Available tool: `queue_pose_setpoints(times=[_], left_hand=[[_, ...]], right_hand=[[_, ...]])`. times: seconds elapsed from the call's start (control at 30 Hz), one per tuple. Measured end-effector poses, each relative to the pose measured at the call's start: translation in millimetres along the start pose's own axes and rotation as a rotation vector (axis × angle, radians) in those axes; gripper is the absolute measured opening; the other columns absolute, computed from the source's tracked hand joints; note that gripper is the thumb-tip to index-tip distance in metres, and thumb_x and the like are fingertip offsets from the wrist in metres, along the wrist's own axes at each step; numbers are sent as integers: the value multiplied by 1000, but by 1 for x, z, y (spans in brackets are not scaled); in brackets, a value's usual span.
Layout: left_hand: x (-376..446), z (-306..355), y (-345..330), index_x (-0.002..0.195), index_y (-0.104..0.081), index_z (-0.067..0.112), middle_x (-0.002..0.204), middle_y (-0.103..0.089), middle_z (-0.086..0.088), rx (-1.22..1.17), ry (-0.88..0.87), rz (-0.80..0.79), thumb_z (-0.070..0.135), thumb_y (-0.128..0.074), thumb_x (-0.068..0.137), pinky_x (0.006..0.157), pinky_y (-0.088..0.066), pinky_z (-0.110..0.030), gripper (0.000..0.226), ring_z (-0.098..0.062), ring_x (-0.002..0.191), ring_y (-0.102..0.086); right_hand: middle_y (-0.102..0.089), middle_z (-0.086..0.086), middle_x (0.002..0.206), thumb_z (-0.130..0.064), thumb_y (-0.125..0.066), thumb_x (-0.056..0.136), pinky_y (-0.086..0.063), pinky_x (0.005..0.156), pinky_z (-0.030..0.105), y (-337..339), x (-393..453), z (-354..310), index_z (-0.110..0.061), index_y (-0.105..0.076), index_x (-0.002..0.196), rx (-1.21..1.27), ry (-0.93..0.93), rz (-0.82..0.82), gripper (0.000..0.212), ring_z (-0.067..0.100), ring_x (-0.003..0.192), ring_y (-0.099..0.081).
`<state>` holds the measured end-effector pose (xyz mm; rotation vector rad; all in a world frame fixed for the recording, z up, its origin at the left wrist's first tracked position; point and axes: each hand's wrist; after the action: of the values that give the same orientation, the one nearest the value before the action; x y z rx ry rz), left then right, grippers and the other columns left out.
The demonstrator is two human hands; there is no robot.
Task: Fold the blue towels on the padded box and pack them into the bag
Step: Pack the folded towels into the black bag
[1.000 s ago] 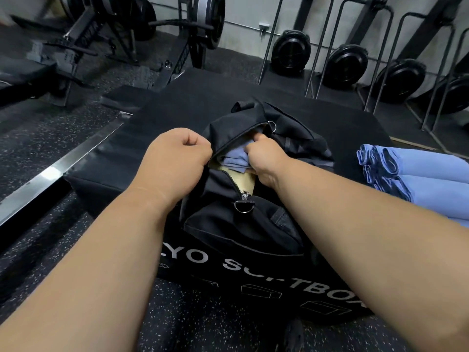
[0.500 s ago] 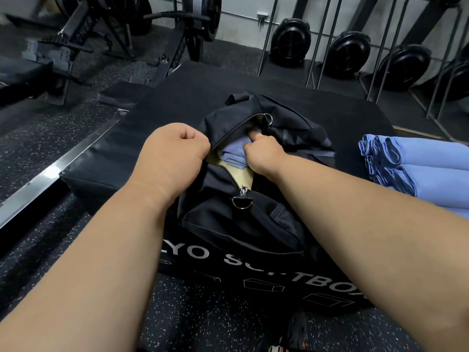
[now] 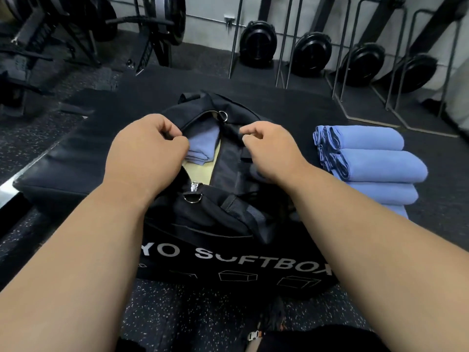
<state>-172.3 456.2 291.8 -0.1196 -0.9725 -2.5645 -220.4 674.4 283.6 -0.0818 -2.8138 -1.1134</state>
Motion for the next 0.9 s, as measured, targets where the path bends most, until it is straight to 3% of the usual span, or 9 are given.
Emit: queue_pose_setpoints(times=[0.03, 0.13, 0.3, 0.43, 0.6, 0.67, 0.8, 0.9], left_hand=[[-4, 6, -4, 85, -66, 30, 77, -69, 10, 19, -12, -8, 31, -61, 82, 69, -51, -32, 6, -12, 77, -65], [-18, 25, -14, 87, -65, 33, 74, -70, 7, 63, -58, -31, 32, -59, 80, 70, -55, -36, 8, -16, 73, -66], [-42, 54, -34, 88, -64, 33, 72, -67, 8, 59, -125, -103, 32, -61, 84, 61, -44, -29, 6, -10, 70, -63], [-62, 70, -50, 88, -65, 33, 73, -69, 10, 75, -152, -182, 34, -63, 84, 67, -50, -31, 4, -9, 71, -64], [-77, 80, -67, 90, -65, 31, 74, -67, 13, 115, -198, -246, 30, -64, 86, 64, -44, -21, 4, -1, 73, -61], [-81, 83, -71, 90, -66, 30, 73, -67, 13, 118, -207, -256, 29, -64, 86, 63, -41, -18, 4, 0, 73, -60], [-83, 86, -77, 87, -65, 33, 75, -69, 15, 142, -187, -286, 32, -64, 86, 62, -44, -24, 2, 0, 72, -61], [-84, 88, -79, 84, -65, 34, 72, -69, 15, 123, -180, -302, 32, -64, 85, 63, -47, -28, 2, -3, 70, -62]], right_hand=[[-71, -14, 89, -23, -54, 97, -48, 73, 22, 12, -7, 5, -29, -73, 118, -35, 15, 48, 29, 7, 73, -63], [-73, -11, 107, -22, -53, 97, -49, 90, 28, 51, -28, 27, -31, -74, 119, -161, 53, 209, 31, 10, 98, -65], [-64, 6, 127, -31, -57, 90, -43, 102, 43, 107, -49, 82, -26, -71, 128, -425, 31, 407, 41, 32, 118, -57], [-58, 15, 136, -40, -68, 85, -41, 105, 52, 129, -58, 120, -23, -59, 142, -603, -156, 306, 61, 43, 122, -51], [-64, 5, 111, -55, -49, 76, -45, 87, 46, 135, -61, 138, -26, -62, 109, -779, -150, 215, 46, 38, 103, -56], [-65, 4, 110, -56, -45, 72, -46, 89, 46, 138, -60, 138, -25, -64, 108, -783, -135, 195, 51, 37, 104, -57], [-63, 7, 129, -36, -61, 76, -42, 100, 47, 145, -59, 145, -24, -64, 133, -733, -118, 185, 58, 40, 118, -53], [-67, 5, 122, -21, -64, 79, -44, 95, 48, 147, -57, 154, -25, -66, 128, -759, -72, 224, 49, 40, 112, -55]])
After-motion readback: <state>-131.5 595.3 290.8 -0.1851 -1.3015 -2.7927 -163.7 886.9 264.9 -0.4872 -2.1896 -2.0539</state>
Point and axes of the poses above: each hand's wrist, its own x-axis towards the middle knuckle, its own y-axis out of the back of the hand, z = x × y
